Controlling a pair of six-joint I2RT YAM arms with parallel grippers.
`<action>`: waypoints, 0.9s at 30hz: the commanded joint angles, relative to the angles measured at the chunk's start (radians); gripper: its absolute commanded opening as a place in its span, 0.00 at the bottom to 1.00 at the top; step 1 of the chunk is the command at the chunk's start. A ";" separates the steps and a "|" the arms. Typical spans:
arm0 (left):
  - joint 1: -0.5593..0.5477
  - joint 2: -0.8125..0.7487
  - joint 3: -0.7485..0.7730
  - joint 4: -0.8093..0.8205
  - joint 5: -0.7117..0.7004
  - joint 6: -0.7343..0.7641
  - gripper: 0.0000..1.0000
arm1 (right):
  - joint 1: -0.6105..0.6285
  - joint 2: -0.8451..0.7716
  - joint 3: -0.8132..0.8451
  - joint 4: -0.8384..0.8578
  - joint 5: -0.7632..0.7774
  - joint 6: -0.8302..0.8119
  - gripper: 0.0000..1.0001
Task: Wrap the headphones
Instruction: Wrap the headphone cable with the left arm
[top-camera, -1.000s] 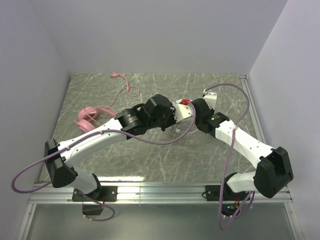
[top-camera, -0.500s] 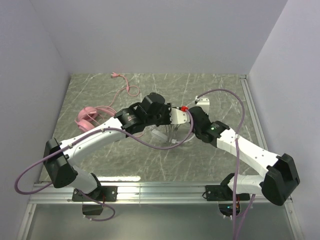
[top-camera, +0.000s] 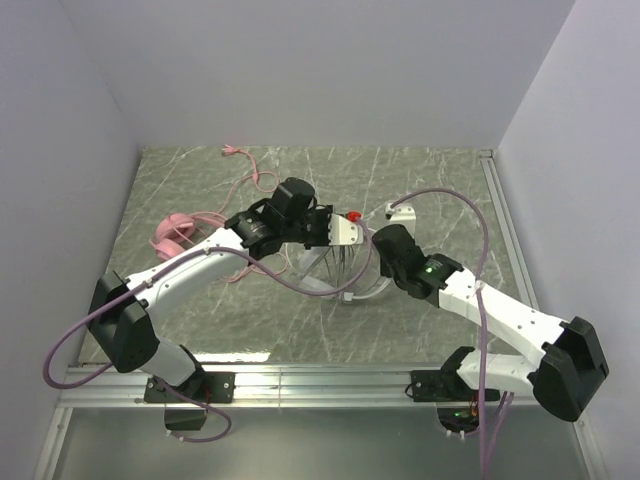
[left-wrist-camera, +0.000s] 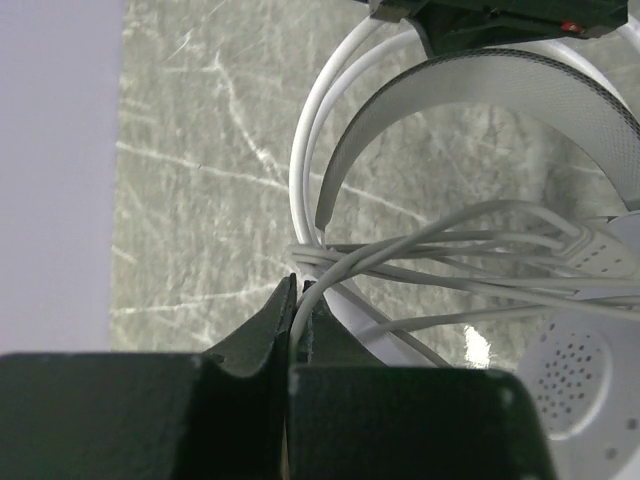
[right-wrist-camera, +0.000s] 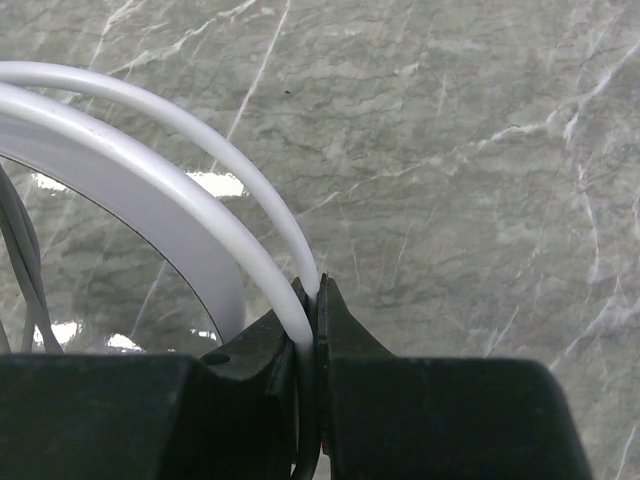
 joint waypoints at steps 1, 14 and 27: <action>0.039 -0.015 -0.004 0.106 0.126 0.019 0.01 | 0.016 -0.070 0.000 0.065 -0.032 -0.005 0.00; 0.127 0.023 -0.111 0.236 0.288 -0.037 0.00 | 0.039 -0.073 -0.054 0.074 -0.055 0.000 0.00; 0.194 0.109 -0.067 0.187 0.356 -0.012 0.00 | 0.062 -0.085 -0.091 0.104 -0.093 -0.013 0.00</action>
